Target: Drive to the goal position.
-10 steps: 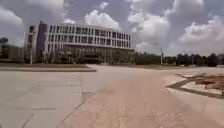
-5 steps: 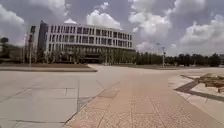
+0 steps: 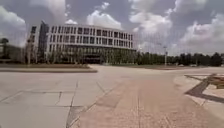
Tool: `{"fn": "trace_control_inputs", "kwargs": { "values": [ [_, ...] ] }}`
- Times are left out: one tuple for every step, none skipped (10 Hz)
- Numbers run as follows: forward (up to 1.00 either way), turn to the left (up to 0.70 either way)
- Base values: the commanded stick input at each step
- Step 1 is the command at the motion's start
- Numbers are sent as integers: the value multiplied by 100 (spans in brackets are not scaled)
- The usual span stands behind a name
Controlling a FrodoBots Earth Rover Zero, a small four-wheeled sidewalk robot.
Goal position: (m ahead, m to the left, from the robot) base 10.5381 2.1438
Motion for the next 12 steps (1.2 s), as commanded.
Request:
{"fn": "trace_control_inputs", "kwargs": {
  "values": [
    [70,1],
    [70,1],
    [70,1],
    [70,1],
    [70,1],
    [70,1],
    [70,1],
    [70,1],
    [70,1],
    [70,1],
    [70,1],
    [70,1]
  ]
}}
